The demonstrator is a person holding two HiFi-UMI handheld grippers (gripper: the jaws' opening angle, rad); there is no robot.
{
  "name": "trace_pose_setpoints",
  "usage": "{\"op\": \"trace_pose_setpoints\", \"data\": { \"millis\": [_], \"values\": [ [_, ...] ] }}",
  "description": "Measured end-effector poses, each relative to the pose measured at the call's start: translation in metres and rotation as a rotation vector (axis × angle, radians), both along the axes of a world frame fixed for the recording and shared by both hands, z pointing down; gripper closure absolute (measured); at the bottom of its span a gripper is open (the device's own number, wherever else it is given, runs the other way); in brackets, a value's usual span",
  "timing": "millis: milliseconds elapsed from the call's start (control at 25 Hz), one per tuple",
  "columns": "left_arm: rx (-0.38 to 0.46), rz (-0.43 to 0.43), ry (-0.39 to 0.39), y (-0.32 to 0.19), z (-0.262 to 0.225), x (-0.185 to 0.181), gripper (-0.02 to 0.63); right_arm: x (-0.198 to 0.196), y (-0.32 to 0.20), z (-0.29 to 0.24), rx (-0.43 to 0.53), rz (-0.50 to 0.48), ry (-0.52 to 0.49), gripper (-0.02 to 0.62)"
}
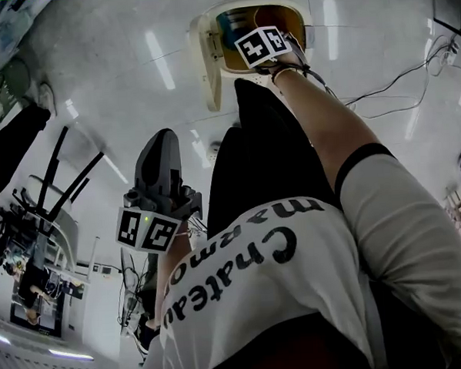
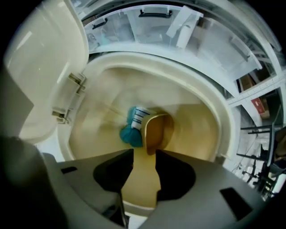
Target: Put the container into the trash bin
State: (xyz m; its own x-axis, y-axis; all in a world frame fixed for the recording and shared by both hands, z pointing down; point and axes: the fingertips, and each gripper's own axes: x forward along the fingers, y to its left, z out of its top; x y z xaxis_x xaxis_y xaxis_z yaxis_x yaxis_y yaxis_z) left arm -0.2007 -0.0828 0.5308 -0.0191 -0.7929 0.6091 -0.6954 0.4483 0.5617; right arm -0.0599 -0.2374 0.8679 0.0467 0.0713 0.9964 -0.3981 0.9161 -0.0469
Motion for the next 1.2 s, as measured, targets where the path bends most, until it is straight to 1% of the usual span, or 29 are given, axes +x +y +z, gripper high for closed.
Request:
{"op": "trace_pose_setpoints", "data": {
  "millis": [80, 160, 280, 360, 440, 520, 640, 800, 920, 960, 1040, 1120, 1200],
  "values": [
    [0.038, -0.001, -0.010, -0.005, -0.020, 0.000, 0.583, 0.015, 0.008, -0.023, -0.021, 0.071, 0.004, 0.431],
    [0.089, 0.007, -0.033, -0.012, -0.041, -0.002, 0.583, 0.022, 0.007, -0.049, -0.027, 0.140, -0.019, 0.431],
    [0.167, 0.009, -0.078, -0.021, -0.066, -0.009, 0.583, 0.023, -0.006, -0.092, 0.010, 0.239, -0.083, 0.445],
    [0.217, 0.005, -0.097, -0.027, -0.084, -0.015, 0.583, 0.023, -0.009, -0.123, 0.010, 0.311, -0.139, 0.453],
    [0.263, 0.015, -0.116, -0.032, -0.105, -0.018, 0.583, 0.022, -0.002, -0.156, -0.024, 0.394, -0.204, 0.462],
    [0.303, 0.023, -0.127, -0.037, -0.125, -0.019, 0.583, 0.024, 0.002, -0.189, -0.039, 0.476, -0.262, 0.475],
    [0.373, 0.048, -0.136, -0.045, -0.152, -0.018, 0.583, 0.024, -0.003, -0.238, -0.023, 0.584, -0.357, 0.515],
    [0.501, 0.136, -0.166, -0.064, -0.194, -0.011, 0.583, 0.011, -0.026, -0.314, 0.031, 0.755, -0.574, 0.534],
    [0.571, 0.160, -0.177, -0.055, -0.235, -0.001, 0.583, 0.009, -0.020, -0.382, 0.059, 0.828, -0.748, 0.540],
    [0.596, 0.171, -0.185, -0.052, -0.250, 0.002, 0.583, 0.008, -0.017, -0.406, 0.058, 0.851, -0.827, 0.541],
    [0.656, 0.197, -0.210, -0.047, -0.283, 0.005, 0.583, 0.003, -0.017, -0.460, 0.051, 0.900, -1.033, 0.545],
    [0.720, 0.212, -0.233, -0.038, -0.312, 0.005, 0.583, 0.002, -0.014, -0.511, 0.051, 0.923, -1.215, 0.548],
    [0.775, 0.217, -0.255, -0.024, -0.337, 0.004, 0.583, 0.004, -0.005, -0.552, 0.086, 0.887, -1.318, 0.549]
  ]
}}
